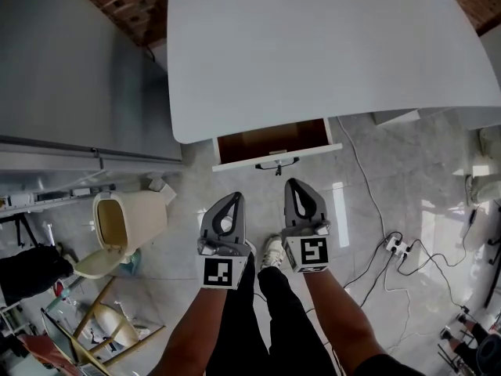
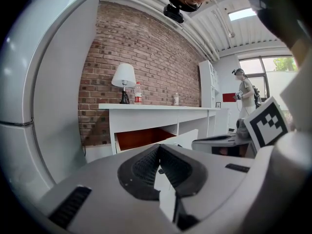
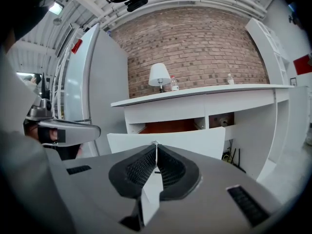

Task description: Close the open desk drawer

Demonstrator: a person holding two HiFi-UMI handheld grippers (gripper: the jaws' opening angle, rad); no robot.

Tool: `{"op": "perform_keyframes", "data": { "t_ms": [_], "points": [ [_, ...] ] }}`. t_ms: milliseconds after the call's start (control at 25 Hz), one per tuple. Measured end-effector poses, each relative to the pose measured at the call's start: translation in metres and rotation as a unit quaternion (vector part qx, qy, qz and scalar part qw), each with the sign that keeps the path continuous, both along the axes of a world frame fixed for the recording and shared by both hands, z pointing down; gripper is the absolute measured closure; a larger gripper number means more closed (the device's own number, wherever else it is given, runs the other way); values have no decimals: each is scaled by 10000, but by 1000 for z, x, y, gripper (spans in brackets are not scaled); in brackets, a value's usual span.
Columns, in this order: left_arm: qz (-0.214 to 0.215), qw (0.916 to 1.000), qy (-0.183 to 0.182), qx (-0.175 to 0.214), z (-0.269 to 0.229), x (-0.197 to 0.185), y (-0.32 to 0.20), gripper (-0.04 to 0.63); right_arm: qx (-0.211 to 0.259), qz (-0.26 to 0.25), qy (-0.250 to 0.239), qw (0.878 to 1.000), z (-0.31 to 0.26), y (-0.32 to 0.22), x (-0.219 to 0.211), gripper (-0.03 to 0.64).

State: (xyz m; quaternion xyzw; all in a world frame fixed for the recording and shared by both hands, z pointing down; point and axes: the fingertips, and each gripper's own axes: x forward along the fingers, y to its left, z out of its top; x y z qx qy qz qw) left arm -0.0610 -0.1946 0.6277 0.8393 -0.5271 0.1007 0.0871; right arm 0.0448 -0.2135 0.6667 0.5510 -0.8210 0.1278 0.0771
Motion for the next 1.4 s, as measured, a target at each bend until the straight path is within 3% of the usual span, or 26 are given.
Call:
{"op": "perform_keyframes", "data": {
  "t_ms": [160,440,600,760,1120,1240,1400],
  "points": [
    [67,9999,-46,-112,9,4,3,588,-257,191,-648,9974,9,-3,10,588],
    [63,9999,-65,-147,21,7,6,589,-909,327,-1850,9780,32,-9,13,583],
    [28,9999,-35,-159,25,6,6,588,-1635,491,-2997,9386,53,-12,11,520],
    [84,9998,-93,-165,27,5,7,589,-1960,724,-3946,8948,64,-20,15,508],
    [115,9996,-147,-221,38,2,9,589,-2266,1164,-5122,8202,86,-37,22,489],
    [113,9995,-151,-258,41,3,9,589,-2289,1177,-5370,8034,93,-39,24,486],
    [78,9995,-102,-304,43,1,10,589,-2288,1104,-5555,7918,95,-42,21,486]
  ]
}}
